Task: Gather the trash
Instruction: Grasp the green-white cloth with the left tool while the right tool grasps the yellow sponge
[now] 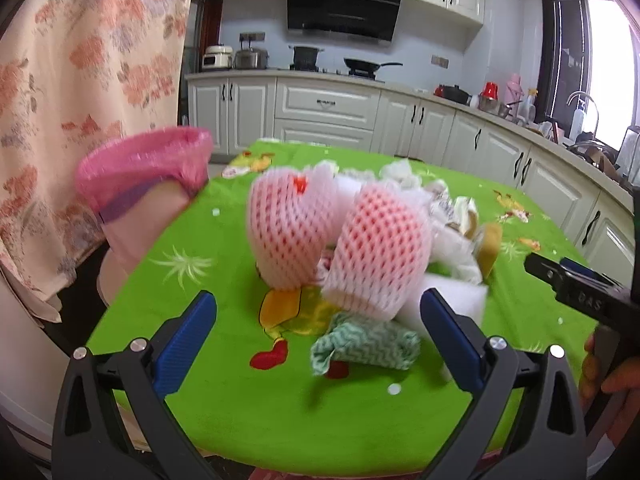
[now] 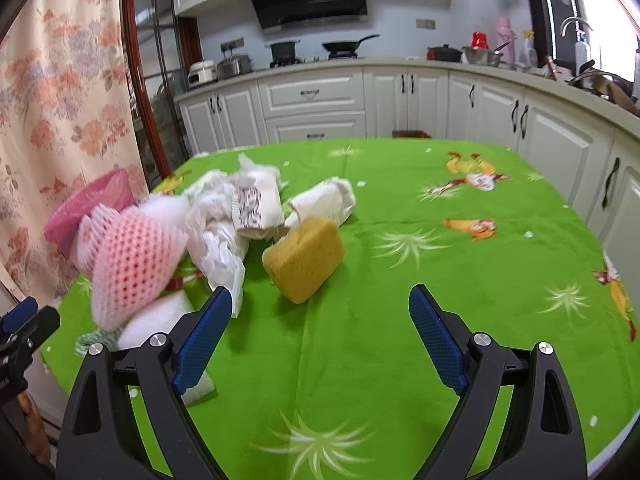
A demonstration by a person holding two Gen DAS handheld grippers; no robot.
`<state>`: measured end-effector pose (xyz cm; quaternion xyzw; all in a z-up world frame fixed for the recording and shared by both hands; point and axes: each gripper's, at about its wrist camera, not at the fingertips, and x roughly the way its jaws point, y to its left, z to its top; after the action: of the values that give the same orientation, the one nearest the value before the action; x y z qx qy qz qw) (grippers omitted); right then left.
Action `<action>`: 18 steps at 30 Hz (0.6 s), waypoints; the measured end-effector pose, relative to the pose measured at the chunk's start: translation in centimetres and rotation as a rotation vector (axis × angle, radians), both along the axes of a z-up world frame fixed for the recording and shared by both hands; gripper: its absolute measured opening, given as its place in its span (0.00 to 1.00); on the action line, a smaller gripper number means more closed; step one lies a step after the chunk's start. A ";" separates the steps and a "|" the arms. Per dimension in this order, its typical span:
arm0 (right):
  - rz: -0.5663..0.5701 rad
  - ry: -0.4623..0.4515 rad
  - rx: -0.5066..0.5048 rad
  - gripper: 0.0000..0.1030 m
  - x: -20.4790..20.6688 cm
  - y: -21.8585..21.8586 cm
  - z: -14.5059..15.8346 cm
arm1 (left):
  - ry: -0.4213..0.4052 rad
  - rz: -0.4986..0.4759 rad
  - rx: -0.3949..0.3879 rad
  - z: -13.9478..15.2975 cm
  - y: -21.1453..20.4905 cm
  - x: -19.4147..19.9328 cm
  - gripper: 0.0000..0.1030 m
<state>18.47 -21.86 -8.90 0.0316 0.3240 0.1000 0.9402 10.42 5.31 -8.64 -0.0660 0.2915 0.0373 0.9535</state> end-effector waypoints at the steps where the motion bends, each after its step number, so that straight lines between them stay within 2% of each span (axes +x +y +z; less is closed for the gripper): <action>1: 0.004 0.010 0.002 0.82 0.5 0.3 -0.2 | 0.011 0.008 -0.010 -0.5 0.4 0.2 0.95; 5: 0.007 0.045 0.012 0.82 3.2 1.4 -1.2 | 0.057 0.015 -0.048 -1.9 1.1 1.4 0.95; 10: 0.019 0.072 0.028 0.81 5.8 2.2 -1.8 | 0.079 -0.025 0.001 -2.8 -0.1 2.4 0.94; 16: 0.024 0.111 0.051 0.72 7.7 2.4 -2.8 | 0.152 -0.129 0.017 -4.8 -1.9 3.9 0.72; 18: 0.029 0.129 0.064 0.63 8.0 2.3 -3.2 | 0.159 -0.146 0.006 -5.1 -2.1 4.2 0.65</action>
<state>26.48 -19.61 -12.09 0.0631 0.3809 0.1217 0.9144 14.66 3.23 -13.77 -0.0386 0.3701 -0.0262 0.9278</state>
